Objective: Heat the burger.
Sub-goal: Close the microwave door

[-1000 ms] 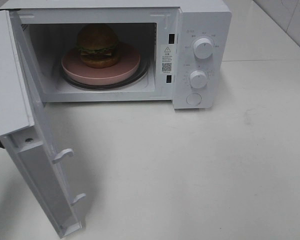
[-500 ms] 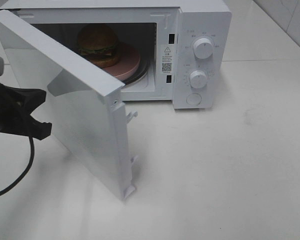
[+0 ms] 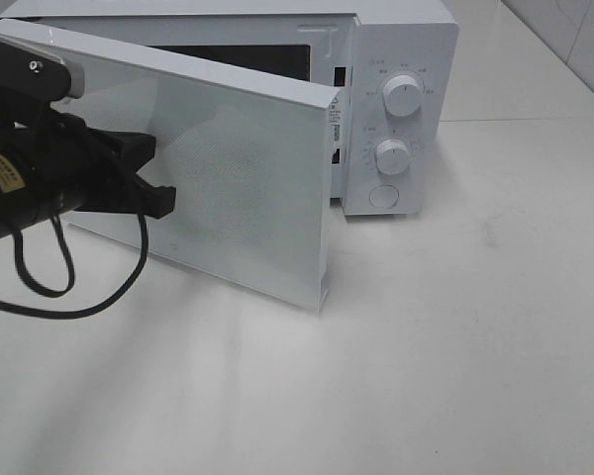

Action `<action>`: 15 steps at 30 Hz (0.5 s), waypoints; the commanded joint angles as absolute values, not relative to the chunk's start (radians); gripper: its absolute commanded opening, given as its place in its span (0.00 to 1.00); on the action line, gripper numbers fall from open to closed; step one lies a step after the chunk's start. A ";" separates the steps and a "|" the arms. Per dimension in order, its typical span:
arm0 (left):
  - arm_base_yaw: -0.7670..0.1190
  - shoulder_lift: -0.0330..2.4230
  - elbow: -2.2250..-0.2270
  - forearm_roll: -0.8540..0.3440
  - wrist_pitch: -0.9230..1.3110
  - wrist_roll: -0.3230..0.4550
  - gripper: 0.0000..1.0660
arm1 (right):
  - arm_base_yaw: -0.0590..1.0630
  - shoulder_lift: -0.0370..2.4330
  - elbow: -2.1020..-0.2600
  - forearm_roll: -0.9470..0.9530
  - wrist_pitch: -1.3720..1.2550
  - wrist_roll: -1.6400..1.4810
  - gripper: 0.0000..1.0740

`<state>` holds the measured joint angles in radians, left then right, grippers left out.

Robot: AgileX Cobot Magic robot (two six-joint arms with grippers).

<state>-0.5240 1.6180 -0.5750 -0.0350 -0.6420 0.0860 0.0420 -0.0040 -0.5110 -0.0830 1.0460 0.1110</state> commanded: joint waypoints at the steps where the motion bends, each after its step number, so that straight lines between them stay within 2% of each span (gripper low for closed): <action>1: -0.560 1.662 -0.647 -0.085 -0.656 0.076 0.00 | 0.037 -0.030 -0.510 -0.083 1.042 0.115 0.69; 15: -0.644 1.827 -0.876 -0.203 -0.642 0.077 0.00 | 0.037 -0.030 -0.510 -0.083 1.042 0.115 0.69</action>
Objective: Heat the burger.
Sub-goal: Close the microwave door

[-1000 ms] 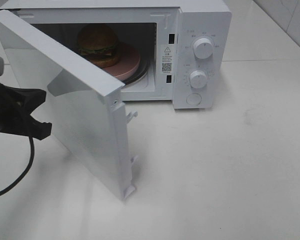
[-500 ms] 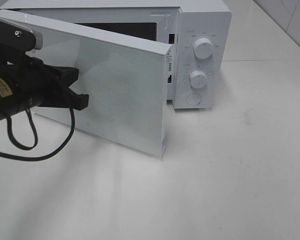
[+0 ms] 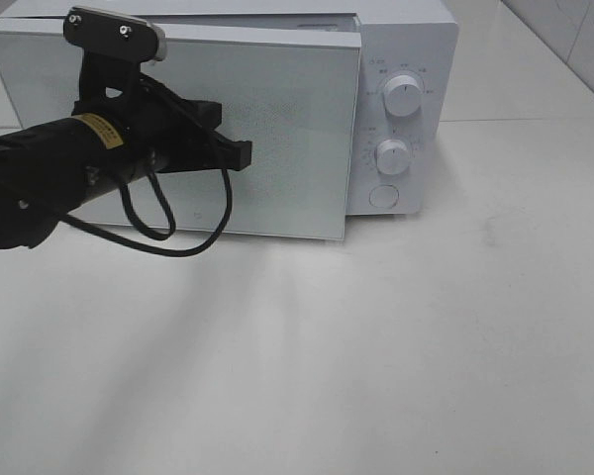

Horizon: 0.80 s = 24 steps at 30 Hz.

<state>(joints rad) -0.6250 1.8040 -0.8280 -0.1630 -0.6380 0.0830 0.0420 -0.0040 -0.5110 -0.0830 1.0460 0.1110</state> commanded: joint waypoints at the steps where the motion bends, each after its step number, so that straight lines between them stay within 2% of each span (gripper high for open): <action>1: -0.648 1.837 -0.889 -0.215 -0.638 0.077 0.00 | 0.037 -0.030 -0.510 -0.083 1.042 0.115 0.69; 2: -0.660 1.856 -0.921 -0.245 -0.628 0.077 0.00 | 0.037 -0.030 -0.510 -0.083 1.042 0.115 0.69; 10: -0.683 1.917 -1.013 -0.262 -0.619 0.077 0.00 | 0.037 -0.030 -0.510 -0.083 1.042 0.115 0.69; 16: -0.685 1.951 -1.081 -0.360 -0.613 0.106 0.00 | 0.037 -0.030 -0.510 -0.083 1.042 0.115 0.69; 19: -0.684 1.966 -1.103 -0.366 -0.613 0.132 0.00 | 0.037 -0.030 -0.510 -0.083 1.042 0.115 0.69; 24: -0.679 1.989 -1.138 -0.368 -0.604 0.133 0.00 | 0.037 -0.030 -0.510 -0.083 1.042 0.115 0.69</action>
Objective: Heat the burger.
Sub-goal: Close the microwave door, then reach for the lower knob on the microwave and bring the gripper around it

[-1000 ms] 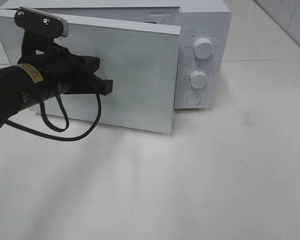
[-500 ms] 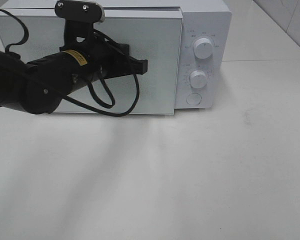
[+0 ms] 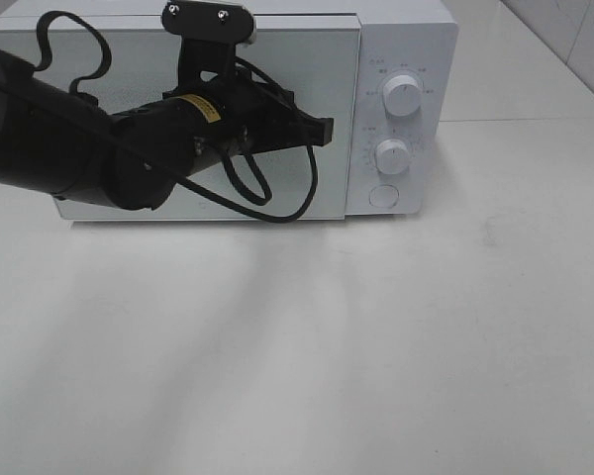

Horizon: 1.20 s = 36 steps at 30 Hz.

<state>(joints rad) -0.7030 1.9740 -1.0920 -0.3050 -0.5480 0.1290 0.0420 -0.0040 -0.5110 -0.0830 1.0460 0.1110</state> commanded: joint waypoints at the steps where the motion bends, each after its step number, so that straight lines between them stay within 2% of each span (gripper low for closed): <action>1: -0.672 2.004 -1.155 -0.371 -0.597 0.133 0.00 | 0.037 -0.030 -0.510 -0.083 1.042 0.115 0.69; 8: -0.654 2.009 -1.174 -0.371 -0.591 0.133 0.00 | 0.037 -0.030 -0.510 -0.083 1.042 0.116 0.69; 17: -0.704 1.958 -1.173 -0.347 -0.333 0.137 0.00 | 0.037 -0.030 -0.510 -0.083 1.042 0.116 0.69; 19: -0.721 1.935 -1.173 -0.322 -0.208 0.137 0.09 | 0.037 -0.030 -0.510 -0.083 1.042 0.116 0.69; 20: -0.721 1.935 -1.173 -0.322 -0.208 0.137 0.09 | 0.037 -0.030 -0.510 -0.083 1.042 0.116 0.69; 22: -0.735 1.910 -1.173 -0.317 -0.084 0.137 0.32 | 0.037 -0.030 -0.510 -0.083 1.042 0.116 0.69; 23: -0.735 1.910 -1.173 -0.317 -0.084 0.137 0.32 | 0.037 -0.030 -0.510 -0.083 1.042 0.116 0.69; 24: -0.741 1.891 -1.173 -0.318 0.013 0.132 0.57 | 0.037 -0.030 -0.510 -0.083 1.042 0.116 0.69; 25: -0.741 1.880 -1.173 -0.319 0.061 0.130 0.69 | 0.037 -0.030 -0.510 -0.083 1.042 0.116 0.69; 26: -0.741 1.880 -1.173 -0.319 0.061 0.130 0.69 | 0.037 -0.030 -0.510 -0.083 1.042 0.116 0.69; 27: -0.741 1.857 -1.173 -0.319 0.156 0.130 0.89 | 0.037 -0.030 -0.510 -0.083 1.042 0.116 0.69; 28: -0.739 1.846 -1.173 -0.319 0.197 0.130 0.95 | 0.037 -0.030 -0.510 -0.083 1.042 0.116 0.69; 29: -0.739 1.846 -1.173 -0.319 0.197 0.130 0.95 | 0.037 -0.030 -0.510 -0.083 1.042 0.116 0.69; 31: -0.739 1.797 -1.173 -0.318 0.359 0.130 0.95 | 0.037 -0.030 -0.510 -0.083 1.042 0.116 0.69; 36: -0.739 1.751 -1.173 -0.318 0.469 0.130 0.95 | 0.037 -0.030 -0.510 -0.083 1.042 0.116 0.69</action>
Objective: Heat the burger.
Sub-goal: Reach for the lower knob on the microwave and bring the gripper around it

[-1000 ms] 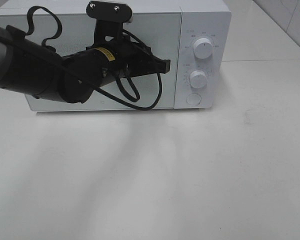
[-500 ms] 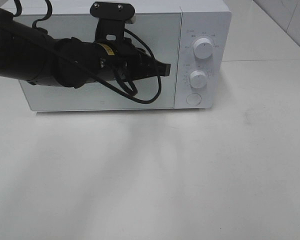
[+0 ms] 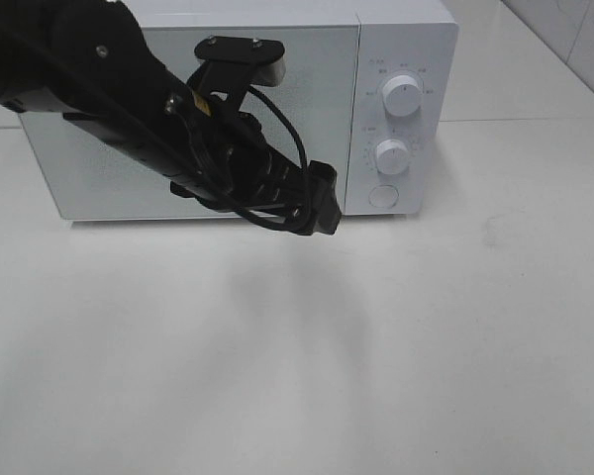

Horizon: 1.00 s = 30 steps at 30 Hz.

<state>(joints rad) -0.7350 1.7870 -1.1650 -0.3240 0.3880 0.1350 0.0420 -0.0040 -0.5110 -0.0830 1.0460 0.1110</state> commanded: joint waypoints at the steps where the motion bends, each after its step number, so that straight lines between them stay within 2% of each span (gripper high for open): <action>1: -0.739 1.732 -1.173 -0.318 0.529 0.130 0.95 | 0.037 -0.030 -0.510 -0.083 1.042 0.116 0.69; 8: -0.739 1.696 -1.173 -0.313 0.683 0.130 0.95 | 0.037 -0.030 -0.510 -0.083 1.042 0.116 0.69; 11: -0.708 1.685 -1.173 -0.314 0.772 0.117 0.95 | 0.037 -0.030 -0.510 -0.083 1.042 0.116 0.69; 13: -0.635 1.670 -1.173 -0.312 0.883 0.114 0.95 | 0.037 -0.030 -0.510 -0.083 1.042 0.116 0.69; 15: -0.610 1.665 -1.173 -0.311 0.903 0.114 0.95 | 0.037 -0.030 -0.510 -0.083 1.042 0.116 0.69; 16: -0.557 1.656 -1.170 -0.309 0.923 0.115 0.95 | 0.037 -0.030 -0.510 -0.083 1.042 0.116 0.69; 17: -0.557 1.656 -1.170 -0.309 0.923 0.115 0.95 | 0.037 -0.030 -0.510 -0.083 1.042 0.116 0.69; 19: -0.479 1.635 -1.147 -0.301 0.946 0.126 0.95 | 0.037 -0.030 -0.510 -0.083 1.042 0.116 0.69; 20: -0.479 1.635 -1.147 -0.301 0.946 0.126 0.95 | 0.037 -0.030 -0.510 -0.083 1.042 0.116 0.69; 23: -0.374 1.574 -1.082 -0.301 0.968 0.126 0.95 | 0.037 -0.030 -0.510 -0.083 1.042 0.116 0.69; 26: -0.353 1.559 -1.067 -0.300 0.973 0.126 0.95 | 0.037 -0.030 -0.510 -0.083 1.042 0.116 0.69; 28: -0.265 1.477 -0.988 -0.295 0.991 0.126 0.95 | 0.037 -0.030 -0.510 -0.083 1.042 0.116 0.69; 30: -0.251 1.459 -0.969 -0.295 0.996 0.126 0.95 | 0.037 -0.030 -0.510 -0.083 1.042 0.116 0.69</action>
<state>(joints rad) -0.2550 1.4690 -0.9750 -0.2930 0.9840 0.1240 0.0420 -0.0040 -0.5110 -0.0830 1.0460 0.1110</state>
